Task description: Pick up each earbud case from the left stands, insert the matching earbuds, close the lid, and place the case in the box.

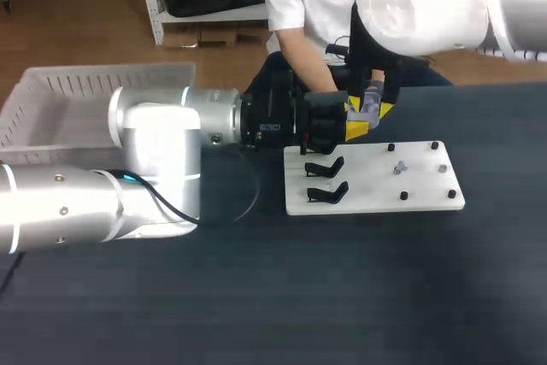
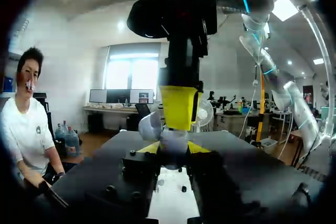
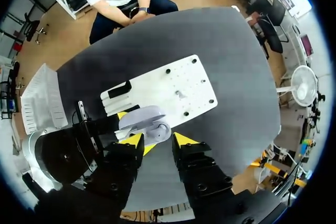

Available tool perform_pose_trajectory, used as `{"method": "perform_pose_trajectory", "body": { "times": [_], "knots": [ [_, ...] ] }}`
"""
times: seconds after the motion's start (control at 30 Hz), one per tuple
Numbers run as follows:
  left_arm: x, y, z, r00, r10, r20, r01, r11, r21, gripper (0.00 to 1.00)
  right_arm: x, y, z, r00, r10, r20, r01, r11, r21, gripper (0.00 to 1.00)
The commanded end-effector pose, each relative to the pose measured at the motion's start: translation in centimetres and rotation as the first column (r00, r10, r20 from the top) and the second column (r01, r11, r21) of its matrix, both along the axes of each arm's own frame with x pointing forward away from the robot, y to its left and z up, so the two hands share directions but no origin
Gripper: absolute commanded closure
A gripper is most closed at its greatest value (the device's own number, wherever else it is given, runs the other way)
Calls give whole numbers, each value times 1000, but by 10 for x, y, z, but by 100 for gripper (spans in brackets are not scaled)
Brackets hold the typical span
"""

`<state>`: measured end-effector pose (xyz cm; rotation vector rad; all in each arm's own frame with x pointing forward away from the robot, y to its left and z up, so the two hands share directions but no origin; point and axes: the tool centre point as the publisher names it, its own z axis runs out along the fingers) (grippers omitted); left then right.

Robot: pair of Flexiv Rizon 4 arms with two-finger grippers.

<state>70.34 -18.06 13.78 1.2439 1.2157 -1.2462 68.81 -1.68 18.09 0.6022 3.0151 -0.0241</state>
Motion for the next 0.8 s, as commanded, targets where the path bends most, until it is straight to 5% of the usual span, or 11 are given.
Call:
{"method": "perform_pose_trajectory", "body": {
  "times": [0.03,0.1,0.13,0.17,0.2,0.43,0.8],
  "knots": [
    [1,0,0,1000,-1,0,1,1000,-1,100,-6,1,4,1000,4,7,-4,1000,-6,52],
    [1,0,0,1000,-1,0,1,1000,-1,100,-13,1,11,999,26,24,-26,1000,11,47],
    [1,0,0,1000,-1,0,1,1000,-1,100,-18,1,15,998,42,35,-43,999,23,36],
    [1,0,0,1000,-1,0,1,1000,-1,100,-24,-1,18,998,51,47,-53,998,44,10],
    [1,0,0,1000,-1,0,1,1000,-1,100,-30,-2,22,996,55,69,-58,997,48,0],
    [1,0,0,1000,-1,0,1,1000,-1,100,-61,-13,31,970,129,204,-147,986,76,0],
    [1,0,0,1000,-1,0,1,1000,-1,100,-80,-22,33,918,239,316,-240,970,-36,0]
  ]
}}
